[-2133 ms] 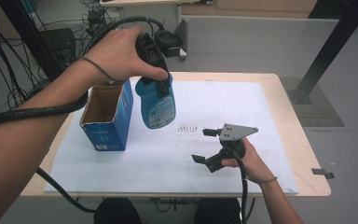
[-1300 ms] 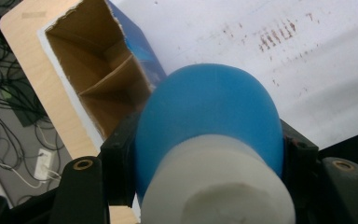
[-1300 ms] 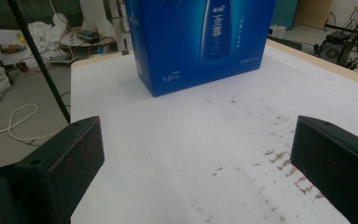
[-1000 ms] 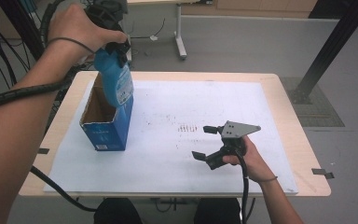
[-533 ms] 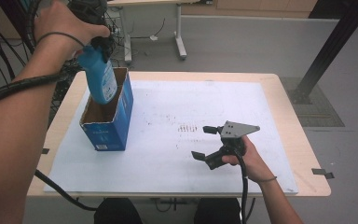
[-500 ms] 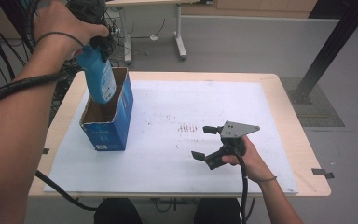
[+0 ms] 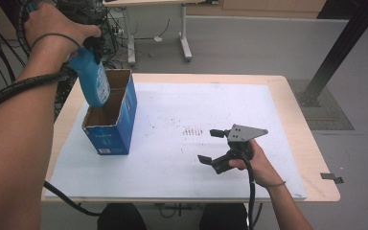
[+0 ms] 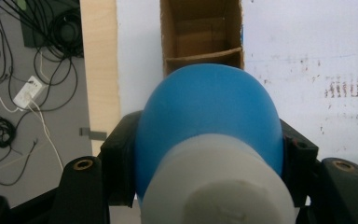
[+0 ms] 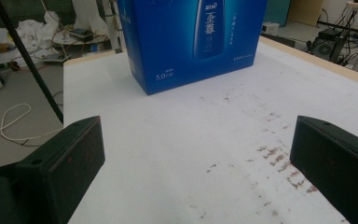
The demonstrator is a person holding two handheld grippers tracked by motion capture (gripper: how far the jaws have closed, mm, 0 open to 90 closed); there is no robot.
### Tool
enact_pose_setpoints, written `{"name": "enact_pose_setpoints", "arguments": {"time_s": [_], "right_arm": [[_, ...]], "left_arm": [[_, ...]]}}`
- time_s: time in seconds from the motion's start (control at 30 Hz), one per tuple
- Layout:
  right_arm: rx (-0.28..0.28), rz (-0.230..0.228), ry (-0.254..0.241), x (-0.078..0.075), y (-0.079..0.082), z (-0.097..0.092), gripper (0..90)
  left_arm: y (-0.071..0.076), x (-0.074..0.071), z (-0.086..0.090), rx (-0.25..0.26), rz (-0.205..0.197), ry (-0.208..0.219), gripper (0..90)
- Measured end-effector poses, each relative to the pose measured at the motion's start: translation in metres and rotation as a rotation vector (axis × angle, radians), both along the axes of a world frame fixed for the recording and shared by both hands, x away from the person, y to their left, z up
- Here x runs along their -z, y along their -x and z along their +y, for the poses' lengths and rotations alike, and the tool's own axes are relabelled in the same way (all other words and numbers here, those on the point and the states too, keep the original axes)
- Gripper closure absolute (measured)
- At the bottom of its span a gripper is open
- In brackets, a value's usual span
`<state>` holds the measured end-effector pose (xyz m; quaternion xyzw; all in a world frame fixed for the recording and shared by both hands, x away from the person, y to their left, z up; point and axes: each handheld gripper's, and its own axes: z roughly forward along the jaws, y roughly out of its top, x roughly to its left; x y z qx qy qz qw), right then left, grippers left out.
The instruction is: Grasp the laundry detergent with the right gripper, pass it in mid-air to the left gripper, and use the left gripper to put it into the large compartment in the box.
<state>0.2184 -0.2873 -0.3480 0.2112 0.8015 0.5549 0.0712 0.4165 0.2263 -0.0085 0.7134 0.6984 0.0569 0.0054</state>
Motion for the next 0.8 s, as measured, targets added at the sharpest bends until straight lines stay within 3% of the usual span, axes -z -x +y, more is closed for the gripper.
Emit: {"name": "enact_pose_setpoints", "arguments": {"time_s": [0.3, 0.53, 0.8], "right_arm": [[-0.001, 0.004, -0.003, 0.001, 0.000, 0.002, 3.0], [0.002, 0.002, -0.002, 0.001, 0.000, 0.001, 3.0], [0.007, 0.002, -0.003, 0.001, 0.001, 0.000, 3.0]], "left_arm": [[-0.002, 0.013, 0.002, -0.021, 0.012, 0.008, 37.9], [0.001, 0.025, 0.003, -0.043, -0.003, 0.004, 37.9], [-0.001, 0.043, 0.003, -0.046, 0.013, 0.004, 37.9]]}}
